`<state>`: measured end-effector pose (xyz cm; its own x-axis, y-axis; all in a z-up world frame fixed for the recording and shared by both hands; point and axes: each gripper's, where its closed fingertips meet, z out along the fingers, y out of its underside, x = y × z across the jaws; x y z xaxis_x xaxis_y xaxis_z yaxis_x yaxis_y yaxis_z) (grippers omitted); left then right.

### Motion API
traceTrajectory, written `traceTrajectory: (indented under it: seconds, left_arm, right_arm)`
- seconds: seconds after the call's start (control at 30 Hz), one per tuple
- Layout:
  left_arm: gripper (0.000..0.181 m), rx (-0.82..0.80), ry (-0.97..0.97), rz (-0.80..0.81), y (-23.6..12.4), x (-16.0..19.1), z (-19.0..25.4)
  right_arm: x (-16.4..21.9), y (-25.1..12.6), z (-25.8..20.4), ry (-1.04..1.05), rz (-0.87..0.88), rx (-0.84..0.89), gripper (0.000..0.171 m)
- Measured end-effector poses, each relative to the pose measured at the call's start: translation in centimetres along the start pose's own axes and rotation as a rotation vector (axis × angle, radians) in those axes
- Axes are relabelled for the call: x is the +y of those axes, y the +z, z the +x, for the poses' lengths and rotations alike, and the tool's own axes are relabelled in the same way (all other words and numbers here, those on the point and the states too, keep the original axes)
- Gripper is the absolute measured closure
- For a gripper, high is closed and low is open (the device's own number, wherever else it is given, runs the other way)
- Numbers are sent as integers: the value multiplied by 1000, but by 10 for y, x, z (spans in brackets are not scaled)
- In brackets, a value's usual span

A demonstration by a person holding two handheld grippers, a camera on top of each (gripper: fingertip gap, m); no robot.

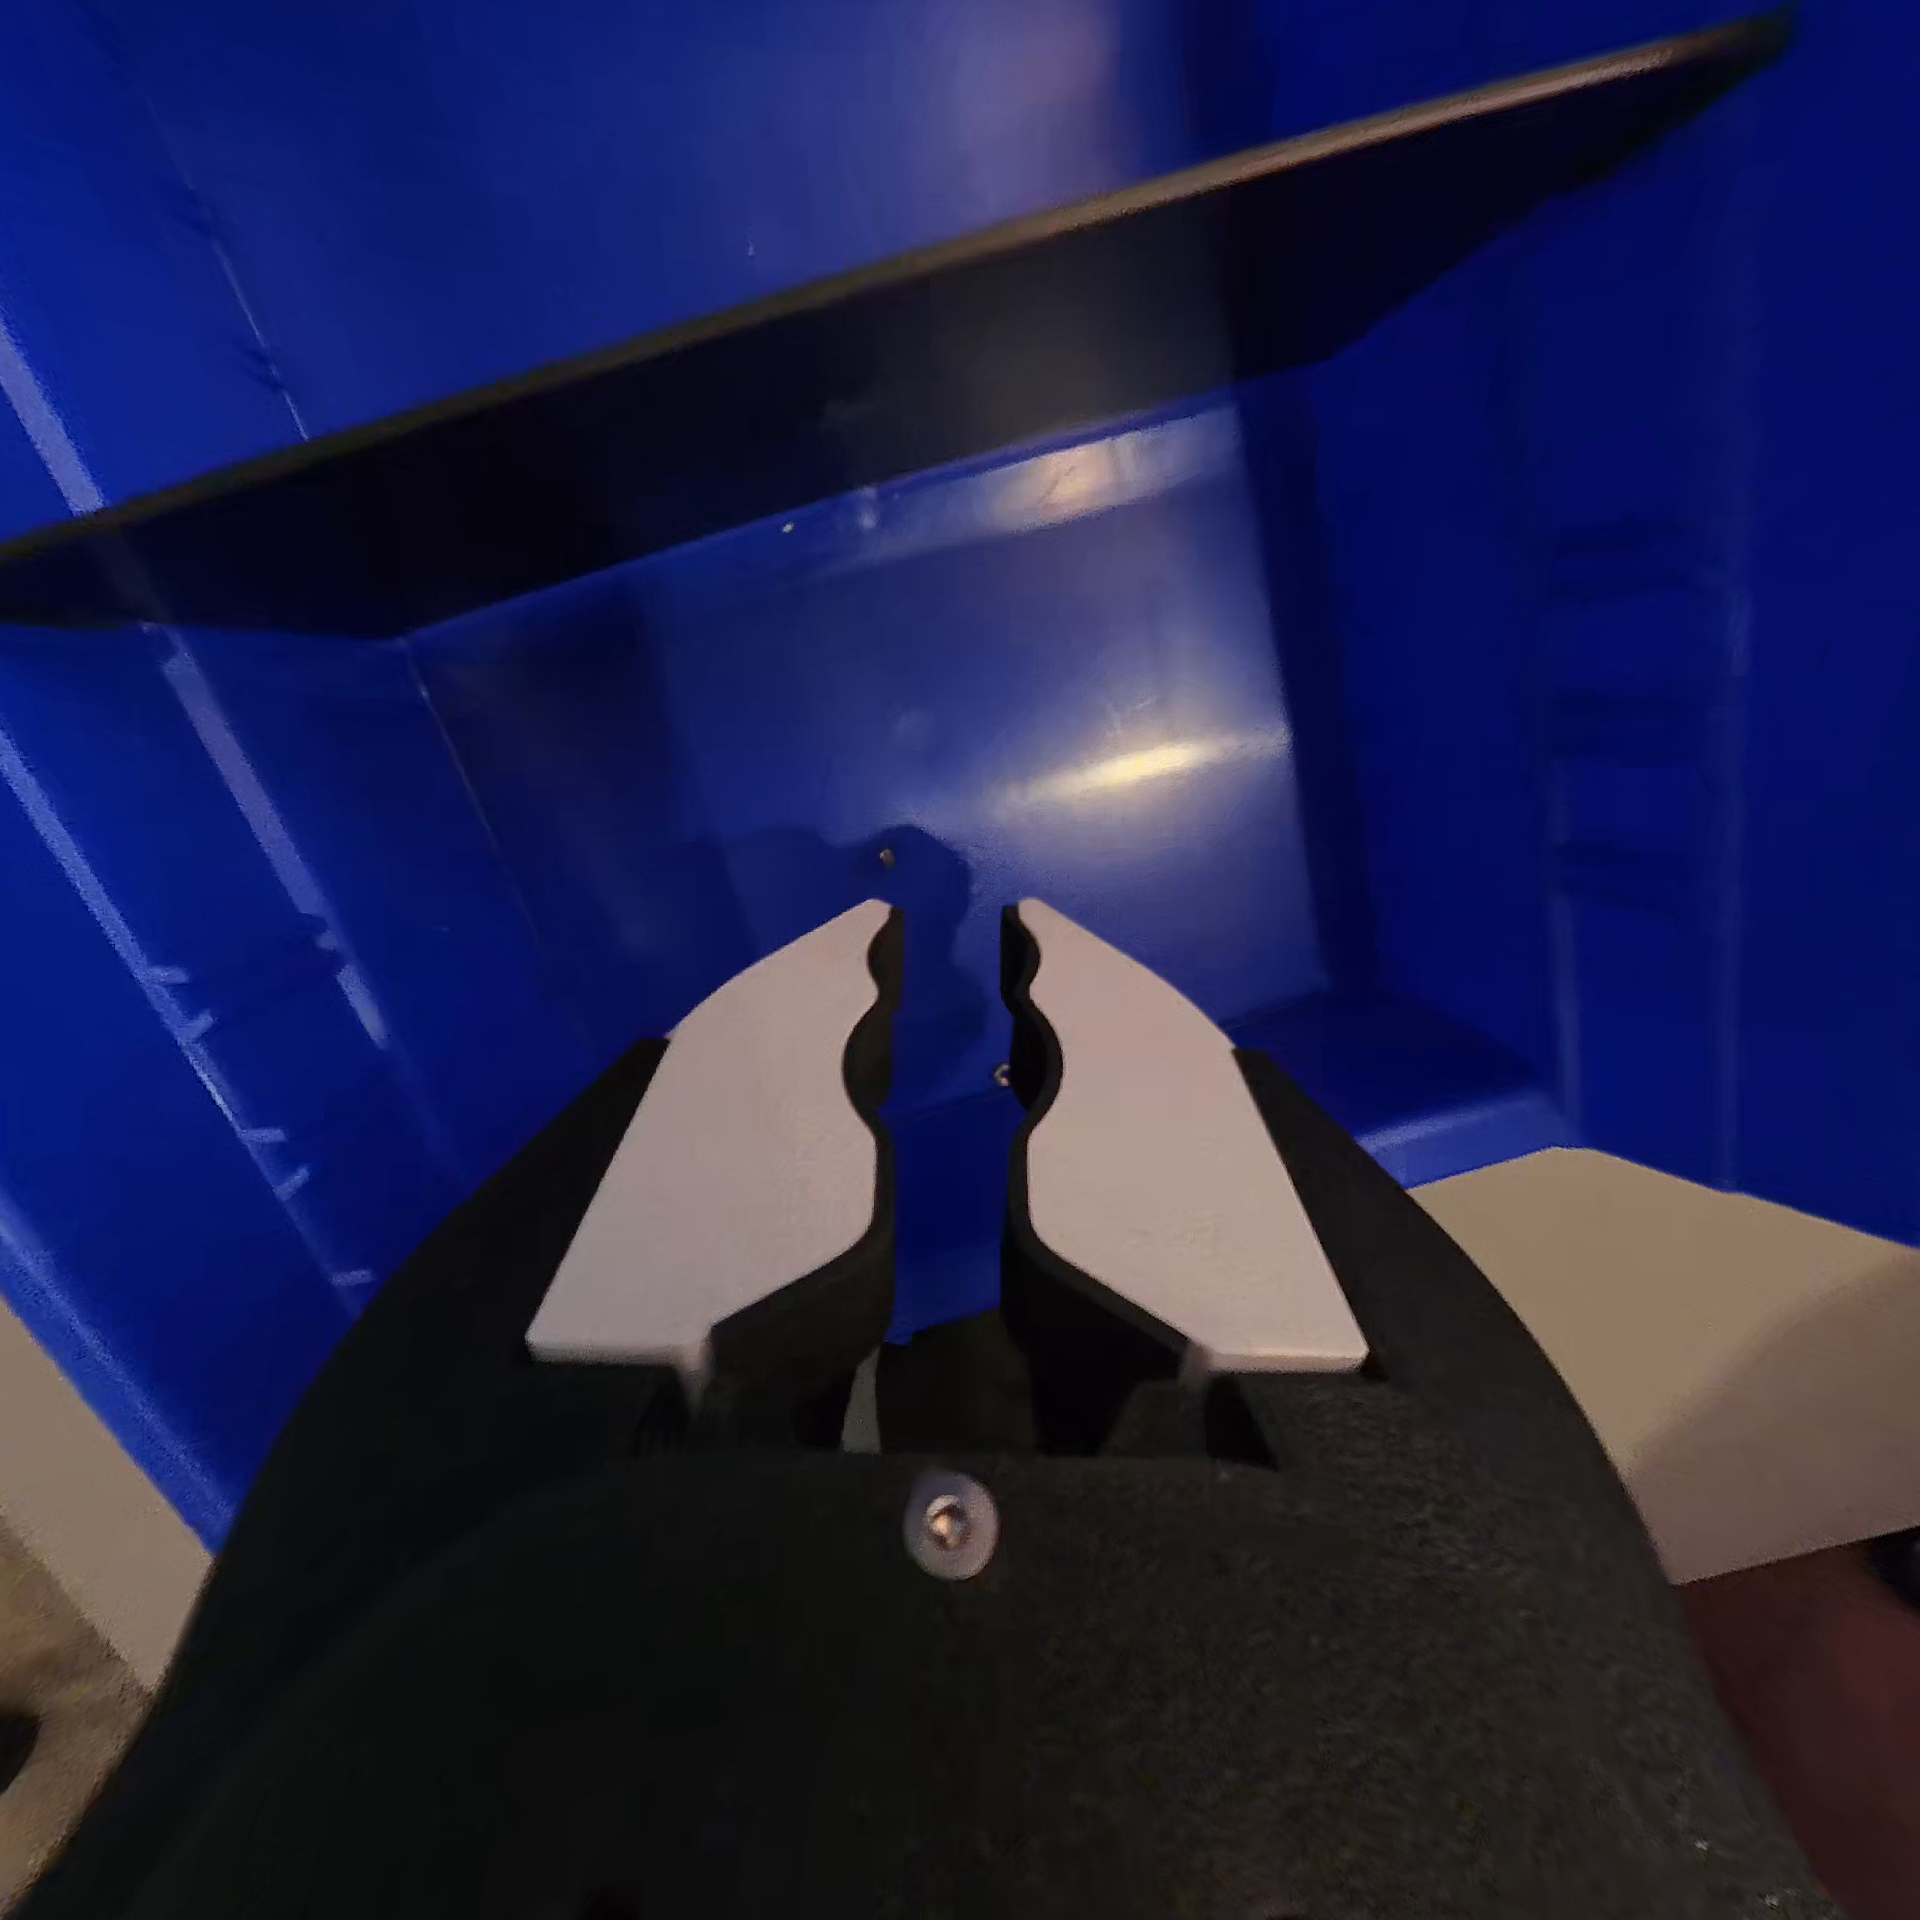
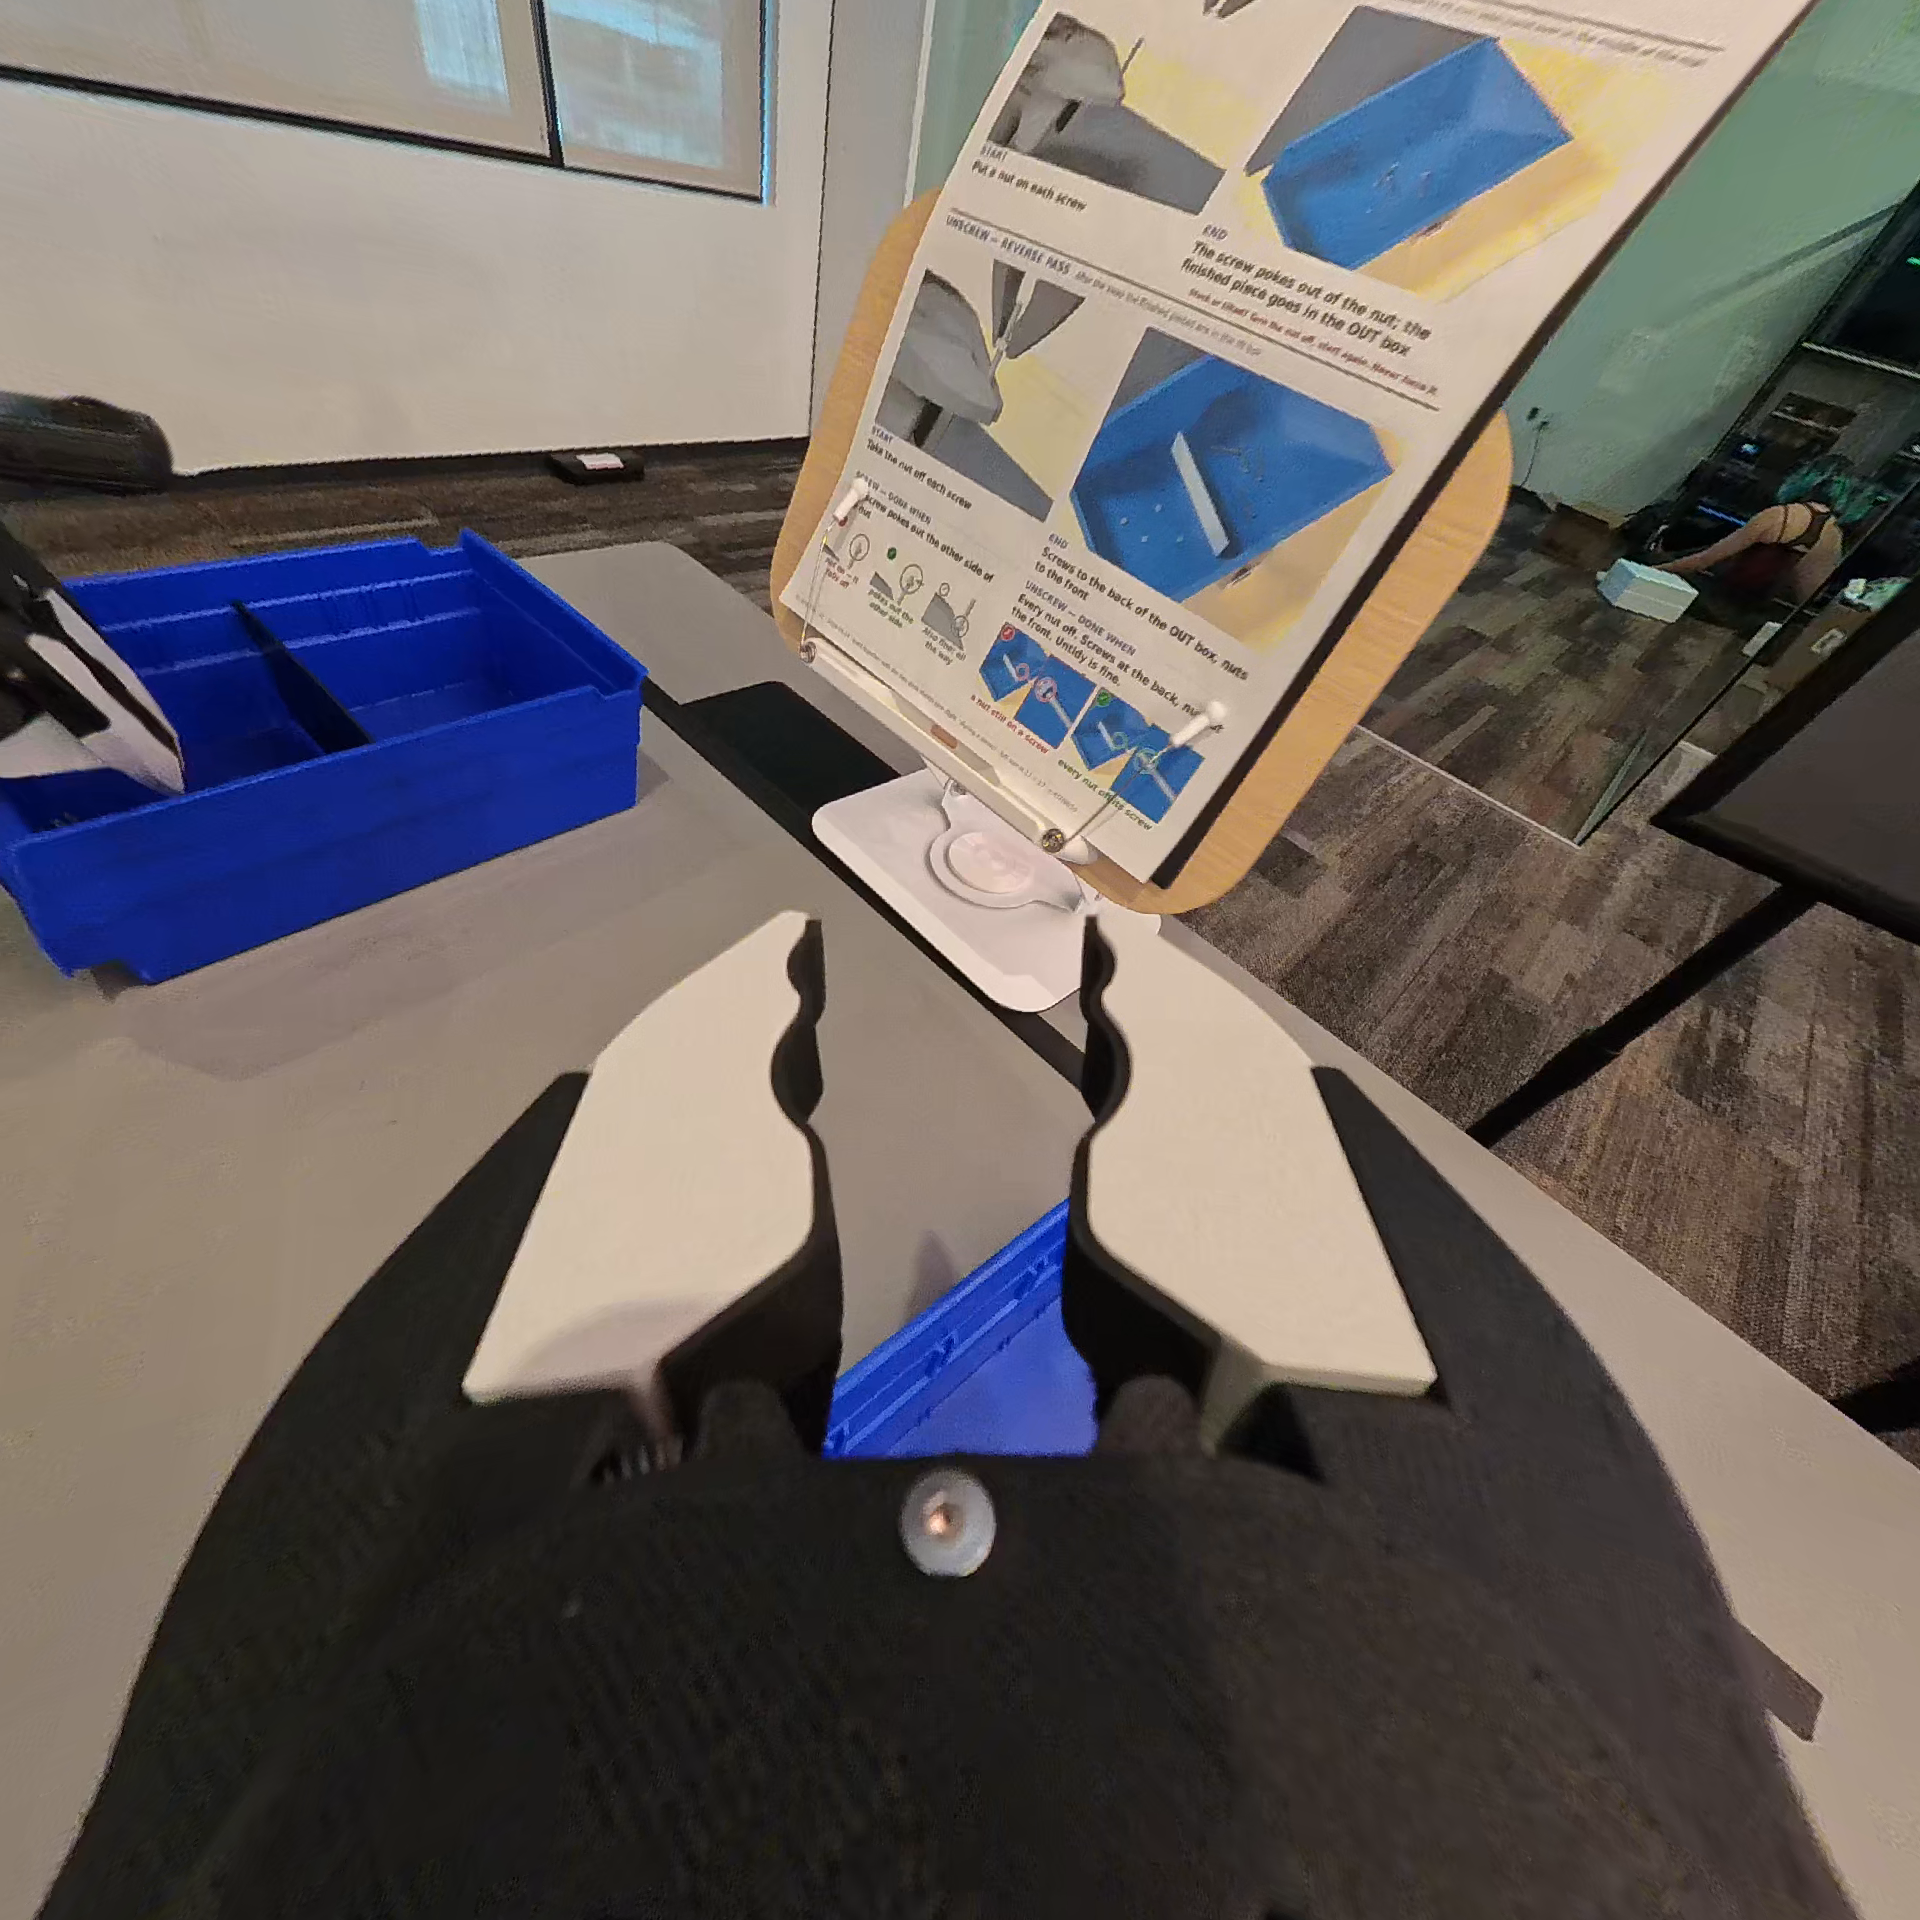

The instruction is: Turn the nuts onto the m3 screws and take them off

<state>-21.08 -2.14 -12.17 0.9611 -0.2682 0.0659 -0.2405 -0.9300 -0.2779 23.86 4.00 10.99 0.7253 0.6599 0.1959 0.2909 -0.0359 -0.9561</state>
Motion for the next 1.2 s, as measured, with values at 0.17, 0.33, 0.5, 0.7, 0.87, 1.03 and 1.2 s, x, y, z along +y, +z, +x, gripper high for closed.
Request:
traceTrajectory:
  seconds: [0.17, 0.33, 0.5, 0.7, 0.87, 1.03, 1.2]
  left_arm:
    - [163, -5, -26, -88, 16, 5, -5]
    - [164, -27, -45, -126, 27, 6, -12]
    - [165, -44, -49, -146, 31, 7, -15]
    - [180, -88, -31, -140, 32, 4, -22]
    - [181, -87, -2, -105, 33, 1, -21]
    - [181, -76, 29, -9, 16, -5, -20]
    - [181, -15, 94, 60, -12, -10, -9]
  right_arm:
    - [5, 9, -6, -40, -39, -3, 123]
    - [8, 16, -12, -77, -62, -5, 122]
    - [11, 18, -12, -98, -81, 0, 122]
    - [14, 19, -10, -97, -89, 4, 122]
    - [15, 20, -11, -101, -94, 3, 122]
    - [18, 20, -9, -104, -103, 7, 122]
    - [20, 23, -8, -101, -113, 2, 122]
